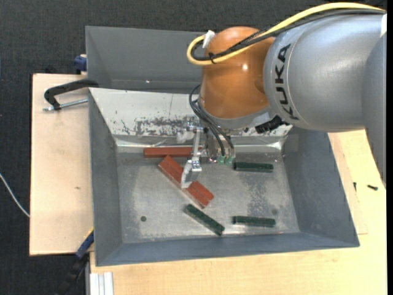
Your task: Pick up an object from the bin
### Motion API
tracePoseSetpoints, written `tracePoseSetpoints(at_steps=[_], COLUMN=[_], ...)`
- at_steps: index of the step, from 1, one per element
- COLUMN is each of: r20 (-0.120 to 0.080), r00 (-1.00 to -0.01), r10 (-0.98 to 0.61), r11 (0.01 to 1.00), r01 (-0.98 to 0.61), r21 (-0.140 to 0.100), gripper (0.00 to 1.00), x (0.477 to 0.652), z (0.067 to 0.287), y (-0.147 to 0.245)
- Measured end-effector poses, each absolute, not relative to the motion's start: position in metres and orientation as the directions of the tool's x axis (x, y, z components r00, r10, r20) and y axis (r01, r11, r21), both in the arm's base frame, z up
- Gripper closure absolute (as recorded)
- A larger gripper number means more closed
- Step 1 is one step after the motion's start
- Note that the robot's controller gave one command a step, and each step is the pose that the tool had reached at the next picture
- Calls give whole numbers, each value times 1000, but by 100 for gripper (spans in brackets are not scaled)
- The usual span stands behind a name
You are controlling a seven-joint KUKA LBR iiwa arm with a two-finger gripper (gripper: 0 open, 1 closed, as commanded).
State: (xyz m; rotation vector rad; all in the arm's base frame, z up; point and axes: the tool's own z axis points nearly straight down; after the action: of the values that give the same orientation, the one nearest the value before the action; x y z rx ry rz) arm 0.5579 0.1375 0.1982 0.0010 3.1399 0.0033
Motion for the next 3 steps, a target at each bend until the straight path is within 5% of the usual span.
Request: tracePoseSetpoints(at_steps=[1,2,3], r20=[-2,-7,-7], r00=[-1000,-1000,-999], r10=[1,5,-34], r11=[1000,1000,999], r01=[1,5,-34], r21=[2,3,2], gripper=[0,0,0], x=[558,552,574], z=[198,144,89], y=[138,117,95])
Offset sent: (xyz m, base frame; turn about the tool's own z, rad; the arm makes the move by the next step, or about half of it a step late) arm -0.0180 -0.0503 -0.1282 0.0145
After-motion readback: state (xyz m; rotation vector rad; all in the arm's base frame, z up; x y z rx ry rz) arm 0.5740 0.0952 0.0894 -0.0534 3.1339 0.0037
